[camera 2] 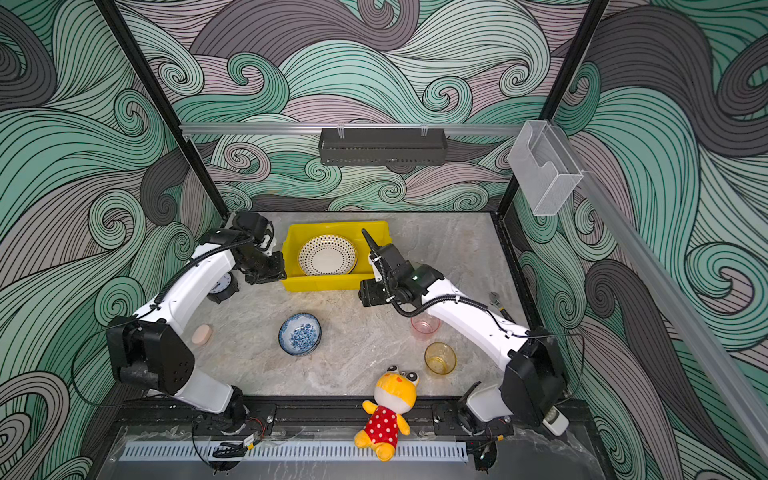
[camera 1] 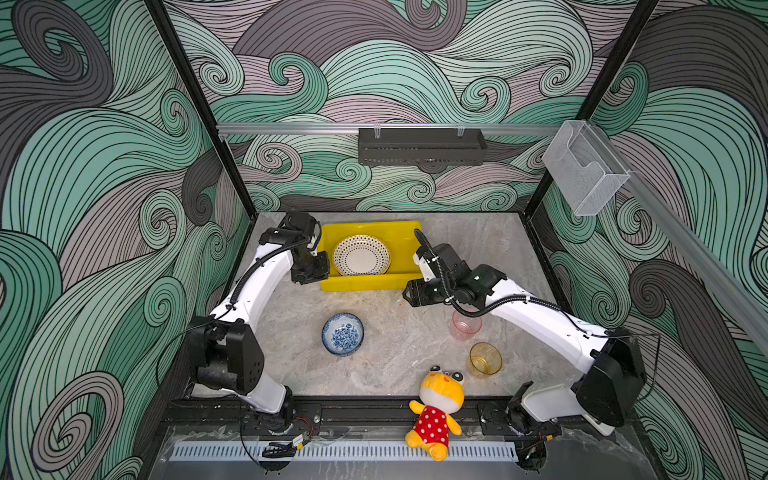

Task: Place the mixed dishes into the plastic bin
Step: 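Move the left gripper over the stacked blue floral bowls and grip the rim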

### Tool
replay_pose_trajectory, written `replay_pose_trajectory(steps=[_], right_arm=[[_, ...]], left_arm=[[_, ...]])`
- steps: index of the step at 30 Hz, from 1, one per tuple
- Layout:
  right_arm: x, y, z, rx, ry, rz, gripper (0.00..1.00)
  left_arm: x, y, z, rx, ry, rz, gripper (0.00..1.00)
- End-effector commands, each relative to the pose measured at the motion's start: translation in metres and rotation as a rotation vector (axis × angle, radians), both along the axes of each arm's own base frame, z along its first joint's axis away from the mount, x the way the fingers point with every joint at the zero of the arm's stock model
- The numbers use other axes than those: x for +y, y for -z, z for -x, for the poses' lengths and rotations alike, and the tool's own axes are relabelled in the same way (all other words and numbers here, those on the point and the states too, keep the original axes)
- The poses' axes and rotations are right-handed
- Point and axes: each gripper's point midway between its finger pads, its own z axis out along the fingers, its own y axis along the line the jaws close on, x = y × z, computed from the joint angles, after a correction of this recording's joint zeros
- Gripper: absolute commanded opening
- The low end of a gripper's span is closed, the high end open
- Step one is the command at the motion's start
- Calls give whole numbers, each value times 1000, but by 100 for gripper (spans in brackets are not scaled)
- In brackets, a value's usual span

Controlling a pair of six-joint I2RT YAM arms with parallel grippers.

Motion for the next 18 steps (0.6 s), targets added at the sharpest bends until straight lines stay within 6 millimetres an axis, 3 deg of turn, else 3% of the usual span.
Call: replay_pose_trajectory(steps=[1, 11, 18], right_arm=[[-1, -6, 3, -20, 15, -5, 67], [2, -6, 10, -24, 0, 11, 67], [1, -7, 14, -29, -2, 5, 67]], left_arm=[[5, -3, 26, 31, 27, -34, 29], [2, -2, 72, 50, 80, -1, 30], [-5, 15, 98, 113, 101, -11, 30]])
